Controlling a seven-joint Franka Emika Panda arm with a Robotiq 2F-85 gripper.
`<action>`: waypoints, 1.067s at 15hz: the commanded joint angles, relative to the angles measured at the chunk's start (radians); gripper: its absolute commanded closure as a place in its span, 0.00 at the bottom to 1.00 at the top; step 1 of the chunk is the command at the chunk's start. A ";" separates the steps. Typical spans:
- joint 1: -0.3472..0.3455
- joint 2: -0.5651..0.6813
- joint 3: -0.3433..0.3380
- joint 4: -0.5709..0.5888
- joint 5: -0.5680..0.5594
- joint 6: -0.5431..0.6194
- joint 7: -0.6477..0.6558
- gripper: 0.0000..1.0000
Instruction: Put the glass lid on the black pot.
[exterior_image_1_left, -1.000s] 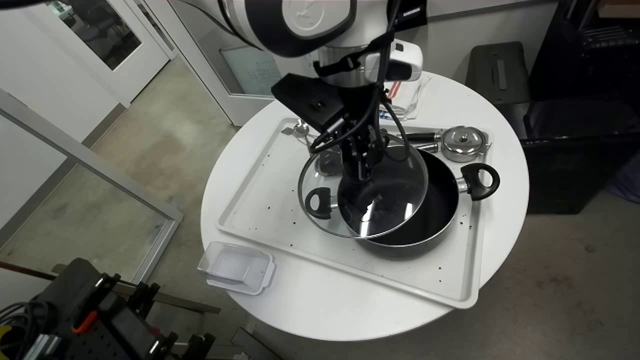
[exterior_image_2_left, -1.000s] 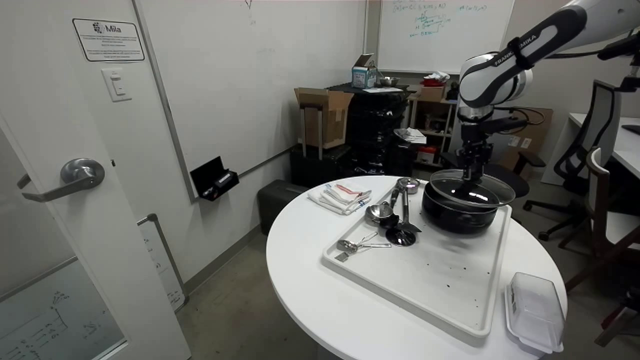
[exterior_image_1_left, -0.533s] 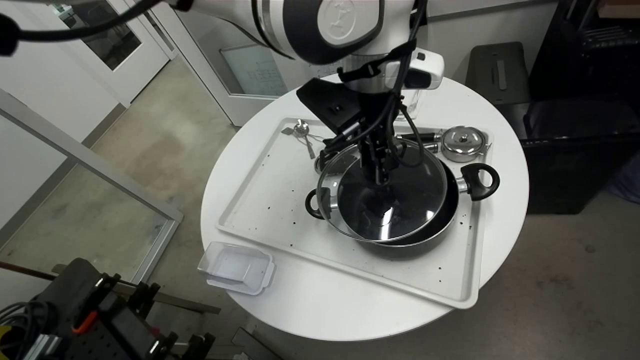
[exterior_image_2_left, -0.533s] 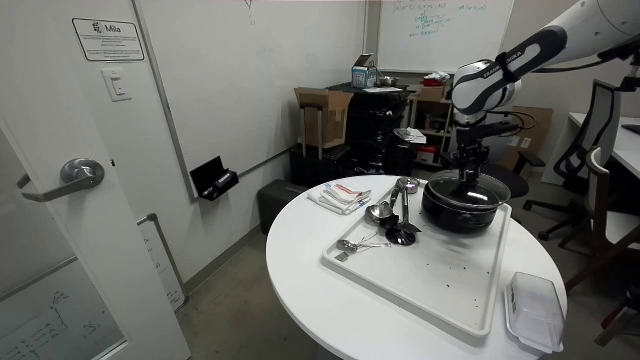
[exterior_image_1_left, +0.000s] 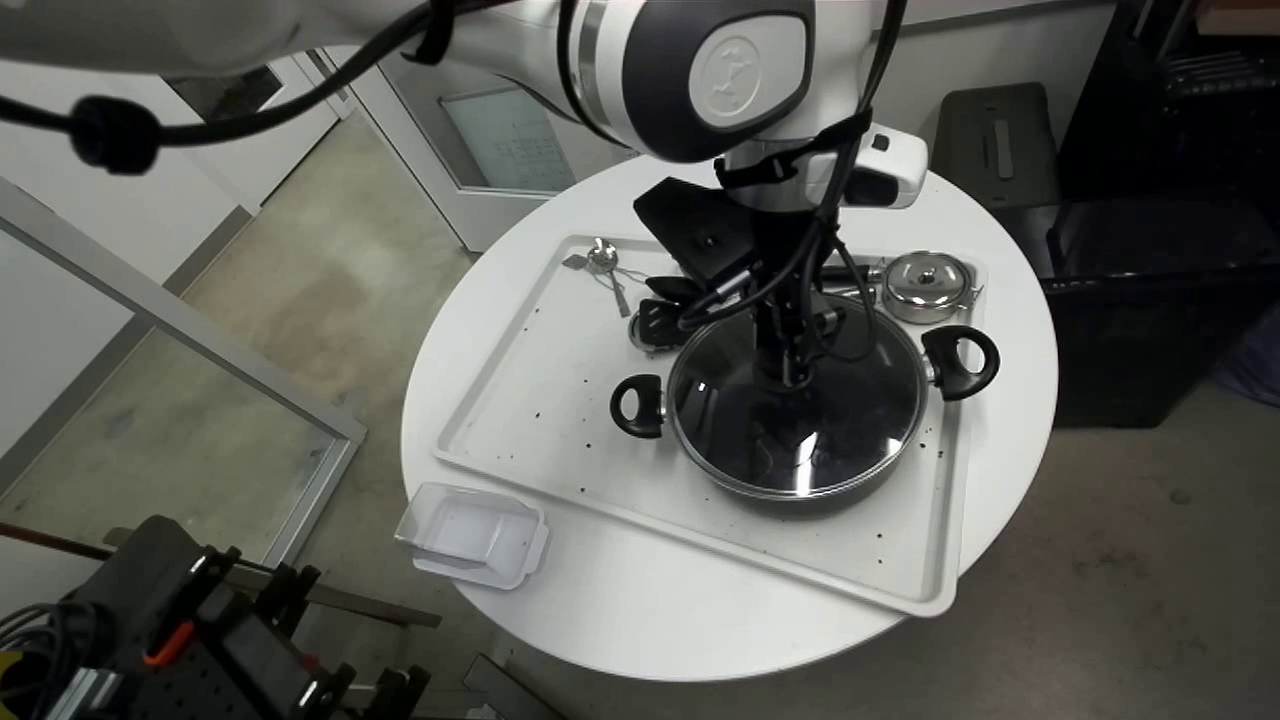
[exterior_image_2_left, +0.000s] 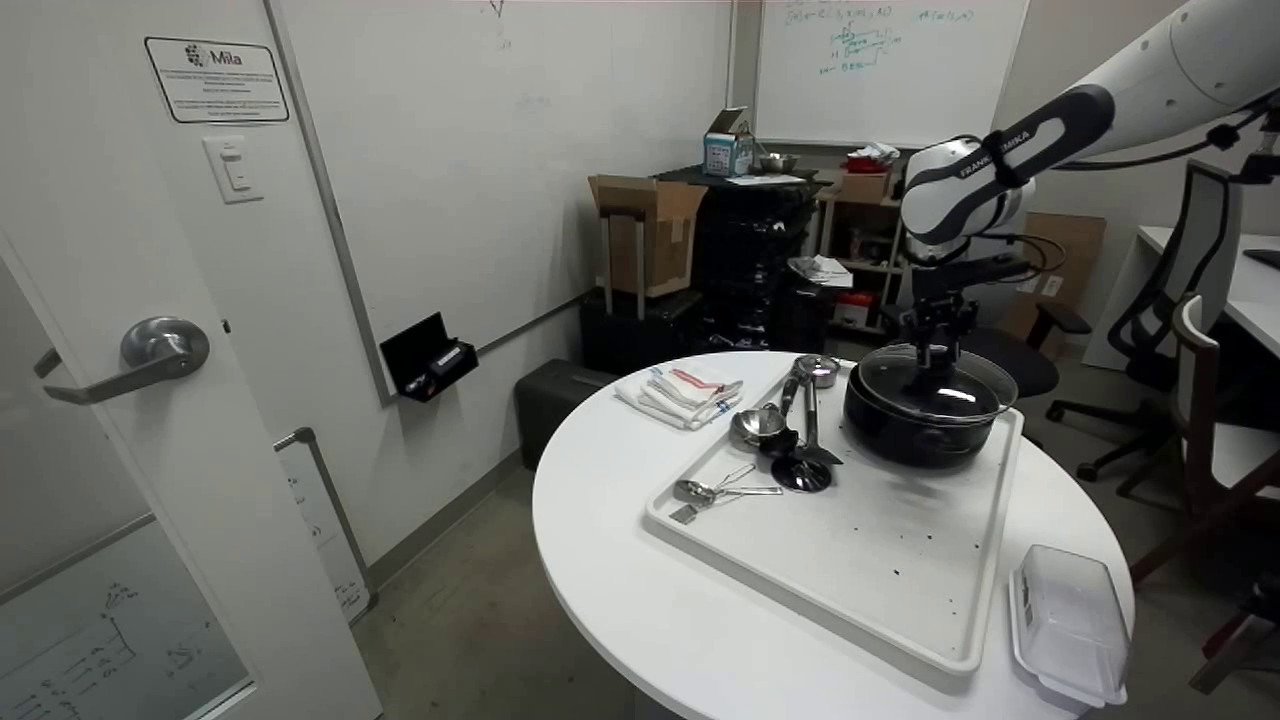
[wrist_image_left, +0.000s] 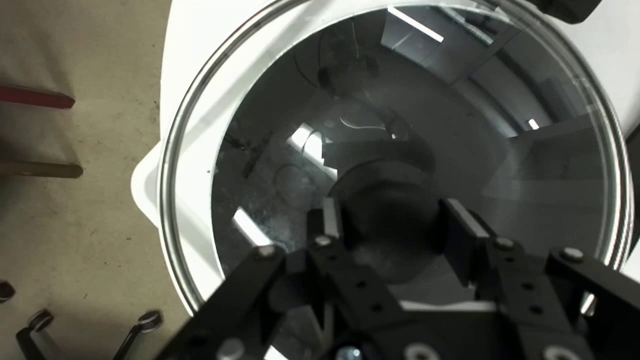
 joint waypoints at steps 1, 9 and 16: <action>-0.008 0.037 -0.005 0.090 0.009 -0.046 0.025 0.75; -0.010 0.069 0.004 0.132 0.010 -0.046 0.022 0.75; -0.011 0.079 0.021 0.137 0.016 -0.038 0.005 0.75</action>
